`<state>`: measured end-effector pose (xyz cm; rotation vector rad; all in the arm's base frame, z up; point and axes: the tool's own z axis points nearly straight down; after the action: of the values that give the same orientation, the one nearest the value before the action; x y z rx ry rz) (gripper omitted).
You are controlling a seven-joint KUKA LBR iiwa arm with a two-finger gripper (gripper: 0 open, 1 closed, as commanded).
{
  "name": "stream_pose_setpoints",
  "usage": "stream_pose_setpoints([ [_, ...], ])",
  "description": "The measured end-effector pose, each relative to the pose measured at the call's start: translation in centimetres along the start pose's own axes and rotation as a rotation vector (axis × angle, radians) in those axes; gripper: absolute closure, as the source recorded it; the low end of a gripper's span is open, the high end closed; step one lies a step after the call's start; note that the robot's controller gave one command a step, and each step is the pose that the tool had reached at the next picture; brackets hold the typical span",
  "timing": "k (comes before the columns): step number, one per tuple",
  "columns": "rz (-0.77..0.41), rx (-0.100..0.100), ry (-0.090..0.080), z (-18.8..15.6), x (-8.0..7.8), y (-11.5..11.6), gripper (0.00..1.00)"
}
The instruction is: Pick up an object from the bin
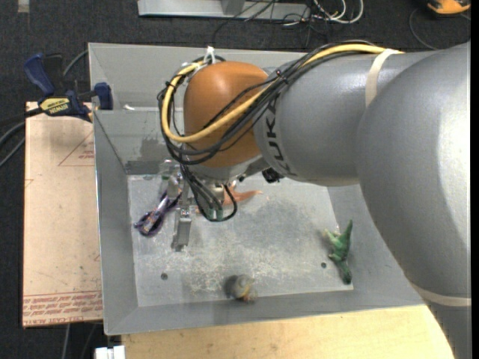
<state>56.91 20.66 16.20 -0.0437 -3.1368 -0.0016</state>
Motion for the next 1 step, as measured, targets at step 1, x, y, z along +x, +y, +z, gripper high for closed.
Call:
stream_pose_setpoints([
  [1, 0.251, -0.002, -0.002, 0.32, 0.74, 2.32, 0.0],
])
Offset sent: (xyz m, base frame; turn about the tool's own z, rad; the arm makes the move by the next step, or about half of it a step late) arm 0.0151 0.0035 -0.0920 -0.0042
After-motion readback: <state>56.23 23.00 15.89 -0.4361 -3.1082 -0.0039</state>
